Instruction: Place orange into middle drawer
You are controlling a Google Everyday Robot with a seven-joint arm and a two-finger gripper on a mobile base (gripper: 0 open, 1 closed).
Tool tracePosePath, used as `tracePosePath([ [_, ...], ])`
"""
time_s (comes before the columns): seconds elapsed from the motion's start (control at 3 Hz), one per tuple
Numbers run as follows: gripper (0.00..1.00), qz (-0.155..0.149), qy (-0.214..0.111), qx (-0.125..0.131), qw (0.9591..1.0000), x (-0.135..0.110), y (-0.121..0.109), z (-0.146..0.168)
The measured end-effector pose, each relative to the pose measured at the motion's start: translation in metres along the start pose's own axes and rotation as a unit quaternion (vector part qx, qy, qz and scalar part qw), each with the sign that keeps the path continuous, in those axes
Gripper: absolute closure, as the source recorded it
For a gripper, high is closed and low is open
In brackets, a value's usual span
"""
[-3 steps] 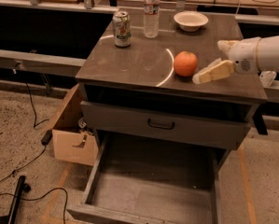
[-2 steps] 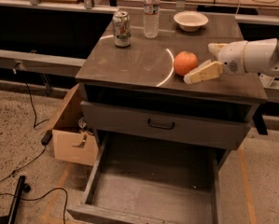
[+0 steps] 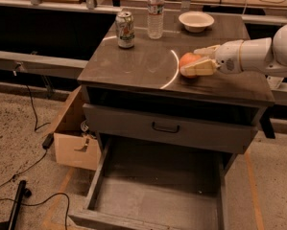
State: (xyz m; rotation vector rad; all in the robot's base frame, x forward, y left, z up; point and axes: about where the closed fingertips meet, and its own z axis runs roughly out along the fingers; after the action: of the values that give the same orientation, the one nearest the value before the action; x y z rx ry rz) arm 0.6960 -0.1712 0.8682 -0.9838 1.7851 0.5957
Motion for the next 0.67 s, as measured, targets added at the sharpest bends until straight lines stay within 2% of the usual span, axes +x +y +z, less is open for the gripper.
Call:
tracePosePath([
  [0.33, 0.61, -0.006, 0.005, -0.013, 0.9999, 0.0, 0.0, -0.01],
  [0.67, 0.84, -0.014, -0.008, -0.049, 0.9987, -0.015, 0.026, -0.038],
])
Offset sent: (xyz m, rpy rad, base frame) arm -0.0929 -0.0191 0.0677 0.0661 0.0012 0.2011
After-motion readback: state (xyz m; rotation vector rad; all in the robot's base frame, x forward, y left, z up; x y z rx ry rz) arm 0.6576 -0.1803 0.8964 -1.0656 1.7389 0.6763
